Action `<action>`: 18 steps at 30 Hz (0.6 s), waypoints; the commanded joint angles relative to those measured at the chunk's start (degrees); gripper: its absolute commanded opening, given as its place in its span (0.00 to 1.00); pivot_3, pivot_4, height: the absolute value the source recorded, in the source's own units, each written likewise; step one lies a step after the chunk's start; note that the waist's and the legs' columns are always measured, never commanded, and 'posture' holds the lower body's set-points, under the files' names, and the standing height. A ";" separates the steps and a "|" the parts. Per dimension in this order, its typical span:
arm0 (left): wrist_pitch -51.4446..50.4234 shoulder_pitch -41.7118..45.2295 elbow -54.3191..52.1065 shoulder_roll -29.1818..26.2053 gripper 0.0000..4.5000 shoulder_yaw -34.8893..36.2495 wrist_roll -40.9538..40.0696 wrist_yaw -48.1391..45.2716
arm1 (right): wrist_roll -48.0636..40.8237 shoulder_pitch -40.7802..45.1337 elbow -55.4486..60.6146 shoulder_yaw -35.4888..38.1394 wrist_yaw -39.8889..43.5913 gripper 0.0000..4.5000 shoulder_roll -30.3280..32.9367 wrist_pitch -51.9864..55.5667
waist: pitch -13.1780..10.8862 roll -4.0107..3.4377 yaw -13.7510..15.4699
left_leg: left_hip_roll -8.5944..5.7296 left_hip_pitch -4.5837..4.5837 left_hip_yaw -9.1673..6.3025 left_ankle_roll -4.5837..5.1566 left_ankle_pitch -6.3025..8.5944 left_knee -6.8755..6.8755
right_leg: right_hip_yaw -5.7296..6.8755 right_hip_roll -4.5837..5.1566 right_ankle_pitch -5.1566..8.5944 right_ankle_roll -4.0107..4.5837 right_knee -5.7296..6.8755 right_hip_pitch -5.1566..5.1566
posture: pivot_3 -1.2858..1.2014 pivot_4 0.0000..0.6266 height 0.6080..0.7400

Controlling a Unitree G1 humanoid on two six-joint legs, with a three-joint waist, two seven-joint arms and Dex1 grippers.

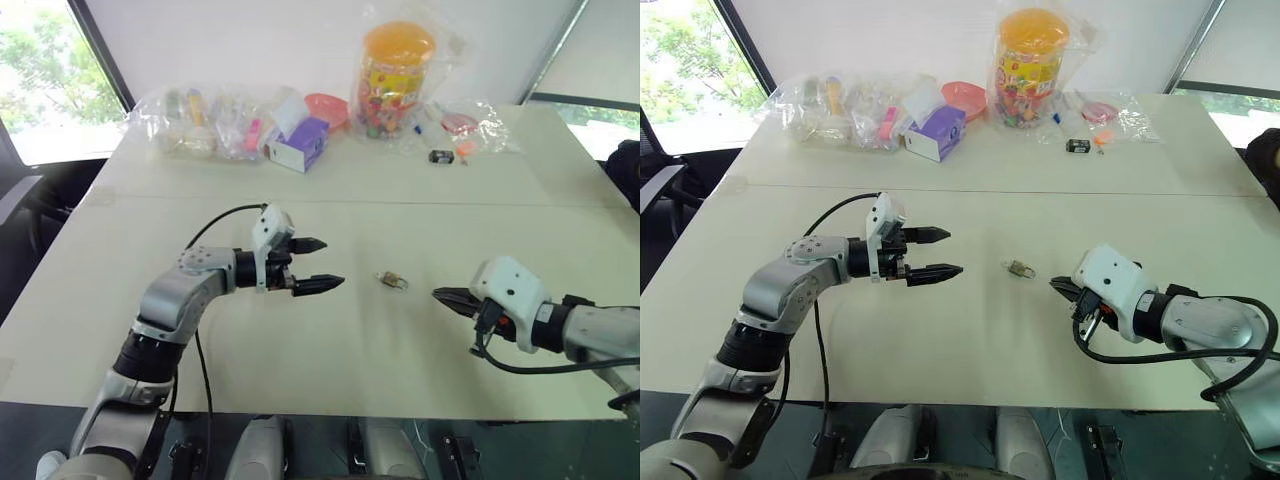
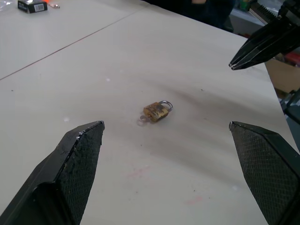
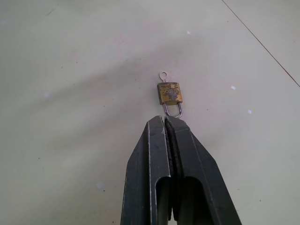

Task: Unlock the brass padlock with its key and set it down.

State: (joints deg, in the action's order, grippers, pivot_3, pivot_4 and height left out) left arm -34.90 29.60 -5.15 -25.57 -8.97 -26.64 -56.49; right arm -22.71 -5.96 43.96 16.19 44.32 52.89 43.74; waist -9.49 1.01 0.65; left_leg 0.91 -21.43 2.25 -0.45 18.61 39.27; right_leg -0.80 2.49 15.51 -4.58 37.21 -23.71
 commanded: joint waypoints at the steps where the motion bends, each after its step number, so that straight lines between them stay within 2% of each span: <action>1: 2.51 -0.22 -0.64 0.16 0.99 -1.15 0.86 -1.15 | -0.21 -0.45 1.74 1.73 0.10 0.00 0.84 -0.32 | 0.00 0.00 0.00 | 0.00 0.00 0.00 0.00 0.00 0.00 | 0.00 0.00 0.00 0.00 0.00 0.00 | 0.52 0.24 0.96; 18: 2.44 -0.78 -1.33 -0.13 0.99 -0.09 0.21 -1.12 | 0.30 0.91 0.47 -0.72 -0.01 0.00 1.05 -1.59 | 0.00 0.00 -0.01 | 0.01 0.00 0.00 0.00 0.00 0.00 | 0.00 0.00 0.00 0.00 0.00 0.00 | 0.52 0.24 0.96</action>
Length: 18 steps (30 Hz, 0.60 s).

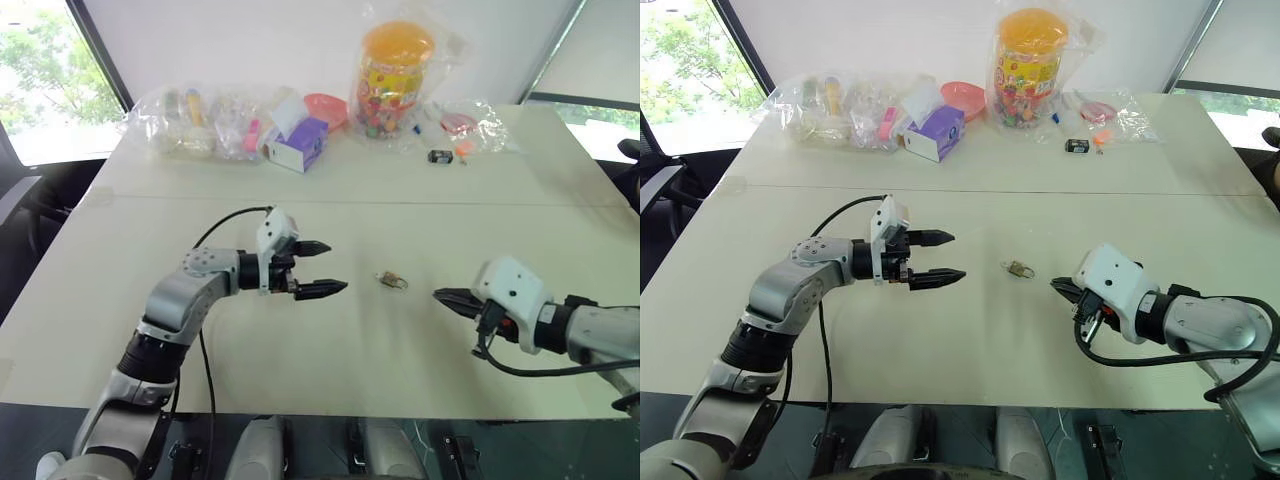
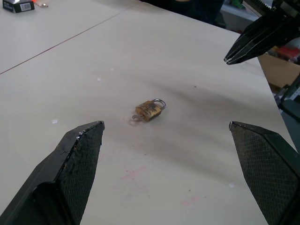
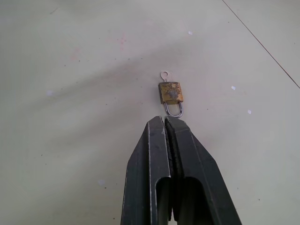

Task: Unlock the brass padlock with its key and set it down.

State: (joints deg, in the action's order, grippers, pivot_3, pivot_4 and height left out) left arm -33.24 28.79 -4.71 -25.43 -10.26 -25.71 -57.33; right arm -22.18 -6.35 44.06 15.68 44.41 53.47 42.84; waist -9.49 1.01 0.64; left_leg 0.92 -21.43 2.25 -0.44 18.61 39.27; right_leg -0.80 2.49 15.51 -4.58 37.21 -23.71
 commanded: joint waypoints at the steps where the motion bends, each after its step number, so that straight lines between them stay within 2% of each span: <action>1: 0.77 0.09 -1.78 -0.26 0.99 1.24 -0.75 -0.19 | -0.31 1.74 0.11 -0.51 0.00 0.00 0.47 -0.74 | 0.00 0.00 -0.04 | 0.00 0.00 0.00 0.00 0.00 0.00 | 0.00 0.00 0.00 0.00 0.00 0.00 | 0.52 0.24 0.96; 10: 0.91 -1.25 -2.84 -0.41 0.99 1.11 -0.52 0.18 | 1.28 5.94 -5.45 -4.98 0.98 0.00 0.17 -4.27 | 0.00 0.00 -0.05 | 0.00 0.00 0.00 0.00 0.00 0.00 | 0.00 0.01 0.00 0.00 0.00 0.00 | 0.52 0.24 0.96; 14: 0.82 -1.09 -2.83 -0.28 0.99 1.05 -0.42 0.30 | -0.13 11.06 -9.74 -8.19 1.20 0.00 -2.57 -4.77 | 0.00 0.00 -0.15 | 0.00 0.01 0.00 0.00 0.00 0.00 | 0.00 0.00 0.00 0.00 0.01 0.00 | 0.52 0.24 0.96; 15: 0.86 -1.08 -2.98 -0.12 1.00 0.93 -0.35 0.46 | -0.50 12.58 -11.64 -9.35 1.53 0.12 -3.48 -4.76 | 0.00 0.00 -0.14 | 0.00 0.01 0.01 0.00 0.00 0.00 | -0.01 0.01 0.00 0.00 0.00 0.00 | 0.52 0.24 0.96; 17: 1.02 -1.04 -3.28 0.22 1.00 0.75 -0.24 0.73 | -0.60 14.67 -14.92 -11.40 2.50 0.27 -5.02 -5.34 | 0.00 0.00 -0.12 | 0.01 0.01 0.00 0.00 0.00 0.00 | 0.00 0.01 0.00 0.00 0.01 -0.01 | 0.52 0.24 0.96; 18: 1.01 -1.01 -3.35 0.30 1.00 0.72 -0.25 0.80 | -0.47 15.25 -15.91 -11.99 2.82 0.41 -5.48 -5.76 | 0.00 0.00 -0.11 | 0.01 0.01 0.00 0.00 0.00 0.00 | 0.00 0.01 0.00 0.00 0.01 -0.01 | 0.52 0.24 0.96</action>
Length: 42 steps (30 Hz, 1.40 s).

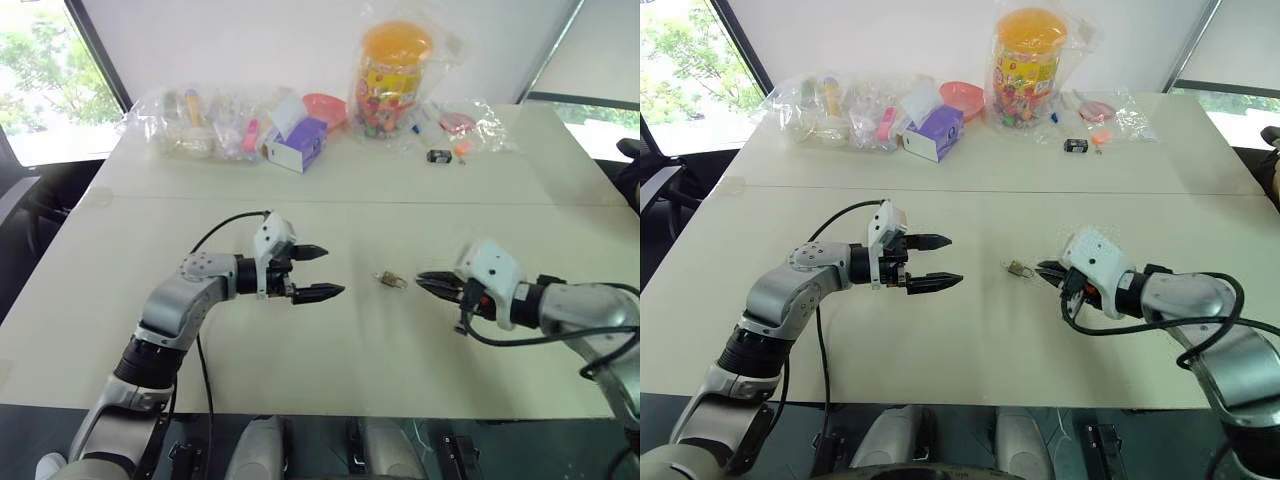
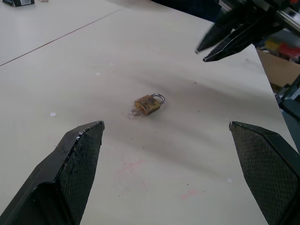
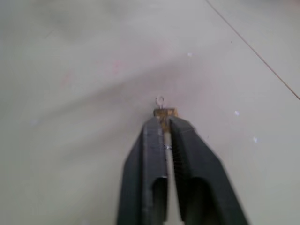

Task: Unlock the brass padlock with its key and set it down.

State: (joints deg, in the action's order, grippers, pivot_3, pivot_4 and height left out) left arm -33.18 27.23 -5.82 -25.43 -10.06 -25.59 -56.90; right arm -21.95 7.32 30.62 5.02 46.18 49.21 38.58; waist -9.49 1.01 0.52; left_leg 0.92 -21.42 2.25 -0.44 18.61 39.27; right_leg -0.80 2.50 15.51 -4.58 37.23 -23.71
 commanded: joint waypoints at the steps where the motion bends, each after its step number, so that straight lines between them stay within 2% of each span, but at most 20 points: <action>1: 0.87 0.56 -2.30 0.35 1.00 0.52 -0.39 0.41 | -0.33 2.15 -3.49 -1.87 1.04 0.52 -1.81 -1.97 | 0.00 0.00 0.09 | 0.00 0.00 0.00 0.00 0.00 0.00 | 0.00 0.01 0.00 0.00 0.00 0.00 | 0.52 0.24 0.96; 5: 0.52 0.77 -2.60 0.16 1.00 0.72 -0.45 0.71 | 0.86 3.66 -8.21 -6.02 2.59 0.99 -3.73 -3.70 | 0.00 0.00 0.08 | -0.01 -0.02 0.01 0.00 0.00 0.00 | 0.00 0.04 0.00 0.00 -0.01 0.00 | 0.52 0.24 0.96; 14: -0.41 0.84 -3.79 -0.38 1.00 0.89 -0.80 1.32 | 5.61 8.44 -23.61 -9.84 2.93 0.99 -9.17 -12.26 | 0.01 -0.01 -0.08 | 0.02 0.00 0.03 0.00 0.00 0.00 | 0.00 0.05 0.00 0.00 0.01 -0.02 | 0.52 0.24 0.96; 24: -0.31 1.00 -4.04 -0.48 1.00 0.87 -0.75 1.90 | 10.54 11.01 -32.44 -12.83 4.37 0.99 -10.89 -17.65 | 0.01 -0.01 -0.10 | 0.01 -0.01 0.05 0.00 0.00 0.00 | 0.00 0.10 0.00 0.00 0.01 -0.03 | 0.52 0.24 0.96; 27: -0.40 1.05 -4.13 -0.52 1.00 0.91 -0.76 2.10 | 12.04 10.79 -33.76 -13.83 4.58 0.79 -11.08 -18.67 | 0.01 -0.02 -0.20 | 0.02 0.01 0.05 0.00 0.00 0.00 | 0.00 0.09 0.00 0.00 0.02 -0.02 | 0.52 0.24 0.96; 32: -0.36 0.98 -3.95 -0.57 1.00 0.98 -0.79 2.17 | 13.54 10.22 -33.58 -15.15 4.98 0.22 -10.87 -19.96 | 0.02 -0.02 -0.36 | 0.02 0.05 0.04 -0.01 -0.01 0.00 | -0.01 0.10 -0.01 0.00 0.06 0.00 | 0.52 0.24 0.96; 33: -0.47 0.98 -3.82 -0.51 1.00 1.06 -0.91 2.19 | 14.11 10.06 -33.39 -15.57 4.93 0.15 -10.84 -20.45 | 0.02 -0.02 -0.36 | 0.02 0.06 0.05 -0.01 -0.01 0.00 | -0.01 0.10 -0.01 0.00 0.07 0.01 | 0.52 0.24 0.96; 36: -0.77 1.06 -3.36 -0.35 1.00 1.21 -1.20 2.18 | 16.88 9.66 -31.91 -16.65 4.44 0.15 -10.14 -22.40 | 0.02 -0.02 -0.44 | 0.02 0.08 0.04 -0.01 -0.01 0.00 | -0.01 0.11 -0.01 0.00 0.06 0.03 | 0.52 0.24 0.96; 42: -4.37 2.04 -3.30 -0.32 1.00 2.13 -4.48 0.99 | 28.72 8.57 -19.96 -14.27 -4.13 0.15 -6.82 -39.79 | 0.01 -0.04 -0.31 | 0.00 0.00 0.05 -0.01 -0.01 0.01 | -0.01 0.13 -0.01 0.00 0.07 -0.04 | 0.52 0.24 0.96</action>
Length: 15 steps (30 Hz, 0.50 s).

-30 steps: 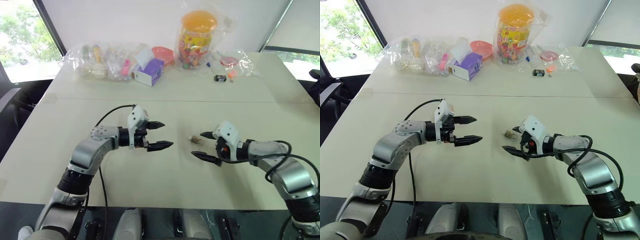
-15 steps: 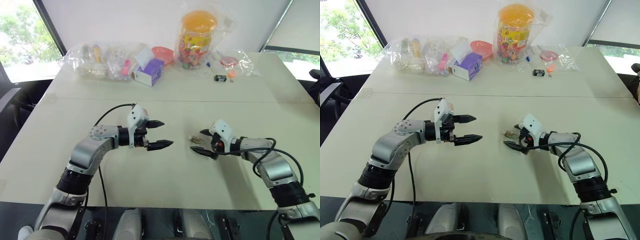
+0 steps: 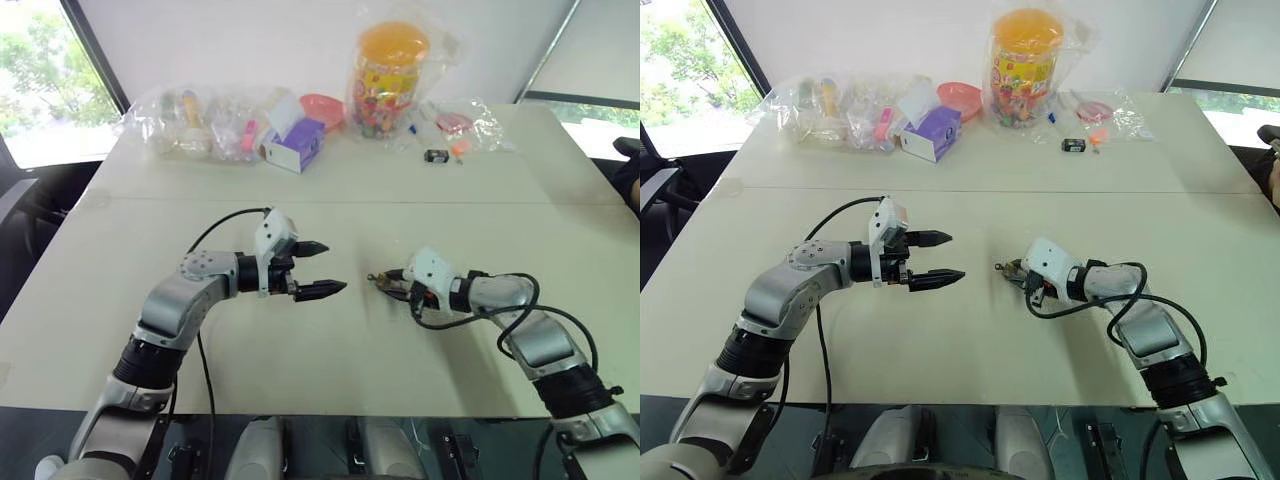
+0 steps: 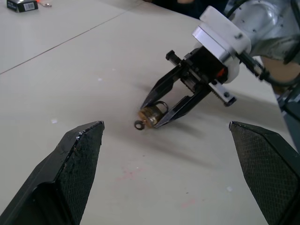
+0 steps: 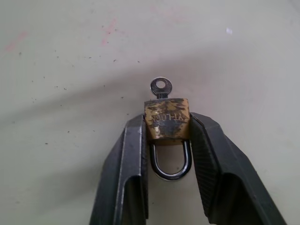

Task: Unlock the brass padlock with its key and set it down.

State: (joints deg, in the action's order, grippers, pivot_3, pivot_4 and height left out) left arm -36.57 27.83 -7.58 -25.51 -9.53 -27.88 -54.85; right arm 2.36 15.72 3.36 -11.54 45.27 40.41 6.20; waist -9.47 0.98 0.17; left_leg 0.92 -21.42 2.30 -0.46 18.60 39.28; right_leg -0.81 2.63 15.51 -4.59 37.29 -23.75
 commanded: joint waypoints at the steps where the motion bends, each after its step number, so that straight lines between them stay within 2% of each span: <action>1: -1.15 1.68 -1.51 -0.33 1.00 1.55 -2.40 -1.32 | 5.02 -0.01 9.07 2.71 -3.71 0.15 2.25 -9.11 | -0.01 -0.01 0.03 | -0.01 -0.02 0.03 0.00 0.00 0.01 | -0.01 -0.01 0.00 0.00 0.01 -0.03 | 0.52 0.24 0.96; 6: -2.90 3.84 -0.52 0.34 1.00 1.96 -4.57 -2.41 | 6.58 -2.14 16.84 4.12 -2.45 0.15 5.96 -18.21 | -0.01 -0.01 0.09 | 0.01 -0.02 0.03 -0.01 -0.01 0.00 | -0.01 -0.07 0.00 0.00 0.00 -0.05 | 0.52 0.24 0.96; 10: -3.22 4.81 -0.14 0.09 1.00 1.75 -5.70 -4.20 | 5.53 -2.54 20.69 4.29 -0.85 0.15 6.96 -19.74 | -0.02 0.01 0.11 | -0.01 -0.01 0.05 -0.01 -0.01 0.01 | -0.01 -0.08 0.00 0.00 -0.01 -0.03 | 0.52 0.24 0.96; 15: -3.66 4.98 -0.38 -0.13 1.00 1.78 -6.62 -5.15 | 5.93 -2.52 20.18 4.65 -0.32 0.15 6.94 -20.00 | -0.02 0.01 0.09 | 0.00 0.00 0.05 -0.01 -0.01 0.01 | -0.01 -0.09 0.00 0.00 0.00 -0.03 | 0.52 0.24 0.96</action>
State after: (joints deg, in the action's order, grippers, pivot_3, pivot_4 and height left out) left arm -40.42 31.83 -6.91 -25.47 -8.66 -33.26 -59.34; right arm 8.73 12.95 22.35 -8.65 45.09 47.12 -13.04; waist -9.49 0.98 0.27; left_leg 0.93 -21.43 2.35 -0.47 18.59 39.29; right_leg -0.82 2.54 15.51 -4.58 37.29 -23.78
